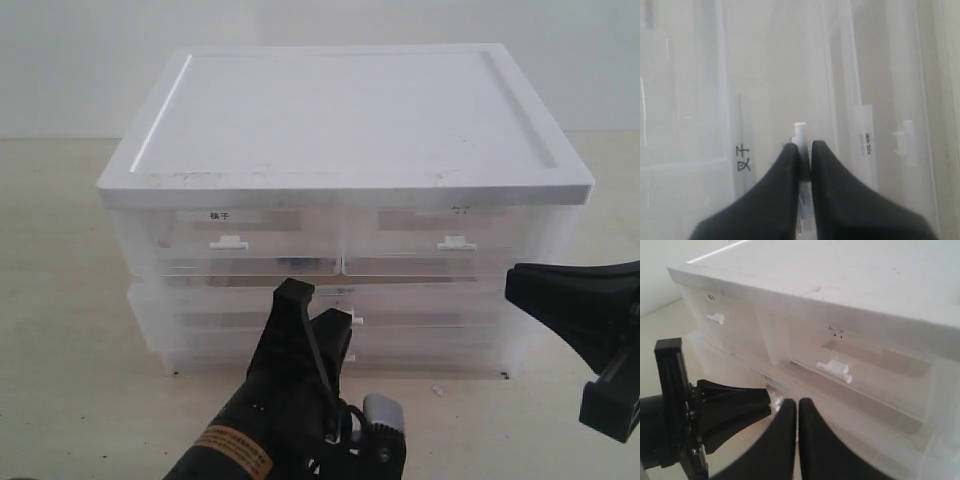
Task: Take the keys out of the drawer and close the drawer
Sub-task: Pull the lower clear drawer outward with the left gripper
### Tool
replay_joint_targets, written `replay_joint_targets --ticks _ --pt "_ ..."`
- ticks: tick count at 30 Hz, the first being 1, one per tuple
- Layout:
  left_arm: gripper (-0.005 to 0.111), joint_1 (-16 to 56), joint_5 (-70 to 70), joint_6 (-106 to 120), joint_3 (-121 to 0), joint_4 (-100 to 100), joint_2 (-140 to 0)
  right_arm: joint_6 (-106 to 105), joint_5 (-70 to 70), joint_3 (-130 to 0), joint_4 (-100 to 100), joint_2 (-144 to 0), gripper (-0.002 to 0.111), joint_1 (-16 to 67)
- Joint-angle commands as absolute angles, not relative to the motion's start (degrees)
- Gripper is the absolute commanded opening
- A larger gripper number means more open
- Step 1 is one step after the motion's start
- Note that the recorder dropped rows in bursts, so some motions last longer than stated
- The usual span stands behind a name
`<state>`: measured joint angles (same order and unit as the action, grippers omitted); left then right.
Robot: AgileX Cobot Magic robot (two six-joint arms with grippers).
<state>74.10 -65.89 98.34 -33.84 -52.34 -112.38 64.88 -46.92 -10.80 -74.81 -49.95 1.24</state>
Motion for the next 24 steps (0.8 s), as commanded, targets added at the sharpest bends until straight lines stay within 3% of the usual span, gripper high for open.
replay_joint_targets --ticks 1,24 --pt "0.005 78.1 -66.4 101.6 -33.92 -55.51 -112.46 64.78 -47.3 -10.51 -75.08 -50.09 0.0 1.14" --pt "0.005 95.25 -69.96 102.51 -33.92 -69.42 -112.46 64.53 -47.21 -10.51 -75.11 -50.09 0.0 1.14"
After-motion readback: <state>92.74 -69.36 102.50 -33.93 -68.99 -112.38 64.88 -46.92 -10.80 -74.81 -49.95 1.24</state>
